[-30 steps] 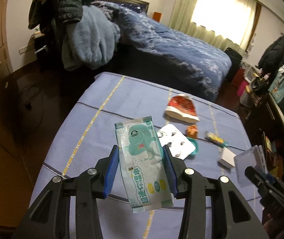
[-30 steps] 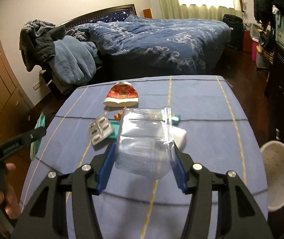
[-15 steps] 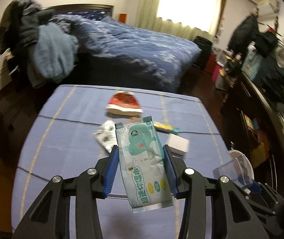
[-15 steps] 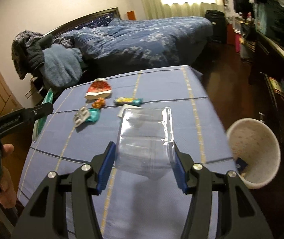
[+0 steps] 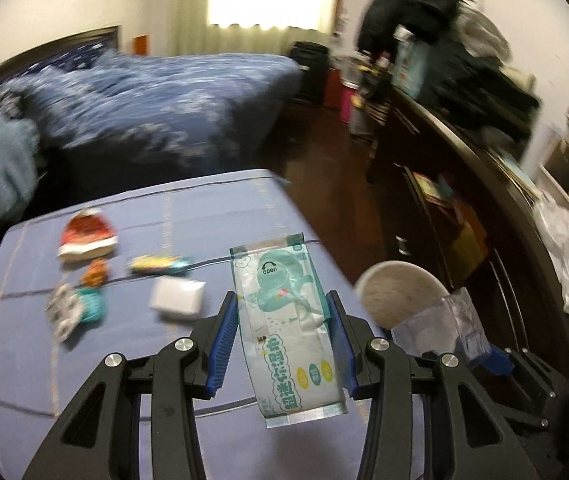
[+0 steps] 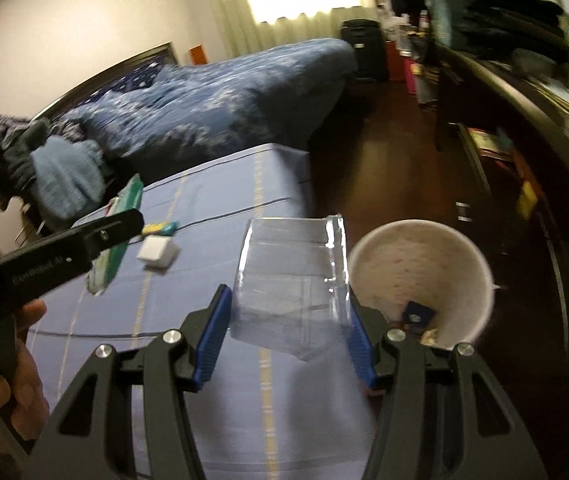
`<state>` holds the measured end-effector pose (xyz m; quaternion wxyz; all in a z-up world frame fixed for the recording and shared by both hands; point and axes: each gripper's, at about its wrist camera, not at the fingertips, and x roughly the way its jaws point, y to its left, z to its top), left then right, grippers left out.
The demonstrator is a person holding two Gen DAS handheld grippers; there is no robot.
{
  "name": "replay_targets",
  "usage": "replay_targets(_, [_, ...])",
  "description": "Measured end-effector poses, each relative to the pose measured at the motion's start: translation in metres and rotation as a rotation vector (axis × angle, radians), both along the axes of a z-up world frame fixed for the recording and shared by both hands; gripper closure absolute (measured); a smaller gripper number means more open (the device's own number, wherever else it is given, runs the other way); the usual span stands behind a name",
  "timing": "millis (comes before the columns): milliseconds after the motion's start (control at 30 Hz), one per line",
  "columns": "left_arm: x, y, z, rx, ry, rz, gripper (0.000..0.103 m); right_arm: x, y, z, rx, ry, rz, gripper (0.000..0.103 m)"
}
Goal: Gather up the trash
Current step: 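Carry both items over the white wastebasket and open both tools to drop them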
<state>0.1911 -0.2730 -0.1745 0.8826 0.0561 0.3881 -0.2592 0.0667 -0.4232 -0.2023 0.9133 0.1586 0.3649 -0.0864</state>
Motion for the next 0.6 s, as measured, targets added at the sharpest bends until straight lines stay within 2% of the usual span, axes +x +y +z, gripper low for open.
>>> replay_targets(200, [-0.004, -0.066, -0.008, 0.004, 0.009, -0.115, 0.059, -0.014, -0.053, -0.006, -0.006, 0.008, -0.113, 0.049])
replay_targets(333, [-0.002, -0.105, -0.015, 0.023, 0.008, -0.181, 0.059, -0.019, -0.088, -0.017, 0.026, 0.015, -0.186, 0.048])
replay_targets(467, [0.001, -0.134, -0.023, 0.040, 0.002, -0.222, 0.059, -0.019, -0.119, -0.032, 0.073, 0.023, -0.247, 0.048])
replay_targets(600, [0.009, -0.157, -0.035, 0.046, 0.038, -0.257, 0.059, -0.013, -0.139, -0.048, 0.079, 0.035, -0.269, 0.048])
